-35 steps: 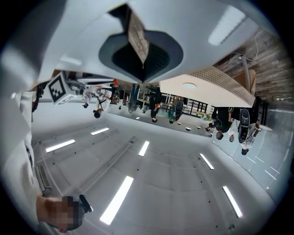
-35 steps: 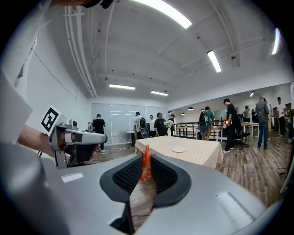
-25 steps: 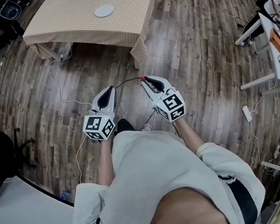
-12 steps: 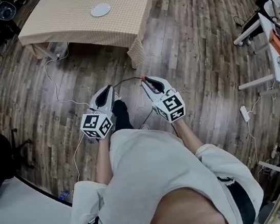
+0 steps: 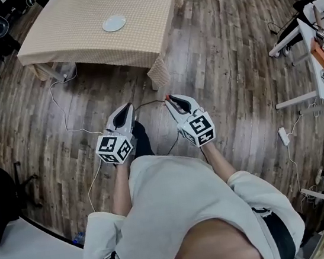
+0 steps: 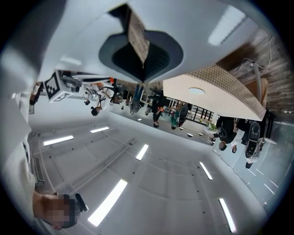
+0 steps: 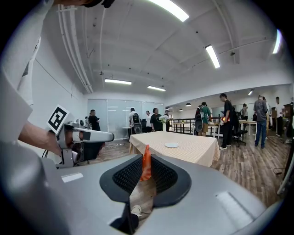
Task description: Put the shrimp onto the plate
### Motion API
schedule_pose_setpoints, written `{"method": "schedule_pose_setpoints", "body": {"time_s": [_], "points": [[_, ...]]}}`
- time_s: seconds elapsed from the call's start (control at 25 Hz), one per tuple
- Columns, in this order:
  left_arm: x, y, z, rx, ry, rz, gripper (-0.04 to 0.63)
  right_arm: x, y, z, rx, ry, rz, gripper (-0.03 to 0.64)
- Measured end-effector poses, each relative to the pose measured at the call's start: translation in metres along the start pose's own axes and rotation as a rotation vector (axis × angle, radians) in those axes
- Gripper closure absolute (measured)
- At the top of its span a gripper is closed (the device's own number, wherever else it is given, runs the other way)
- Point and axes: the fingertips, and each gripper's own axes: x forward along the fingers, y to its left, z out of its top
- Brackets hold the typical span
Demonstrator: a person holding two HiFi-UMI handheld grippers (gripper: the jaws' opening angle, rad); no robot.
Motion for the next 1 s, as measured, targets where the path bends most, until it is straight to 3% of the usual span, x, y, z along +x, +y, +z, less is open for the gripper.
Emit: {"method": "schedule_pose_setpoints", "body": {"time_s": [0.4,0.72,1.0], "points": [[0.062,0.087,0.002,-0.058,0.037,-0.024,0.586,0.095,-0.036,0.005,0.017,0.058,-0.025,0.561],[0.106,0.185,0.028,-0.078,0.052,-0.030,0.586,0.203,-0.054,0.030,0.021,0.085,-0.030,0.561],[0.154,0.266,0.075,-0.072,0.049,-0.055,0.586,0.301,-0.075,0.081,0.009,0.081,-0.044,0.561]]}}
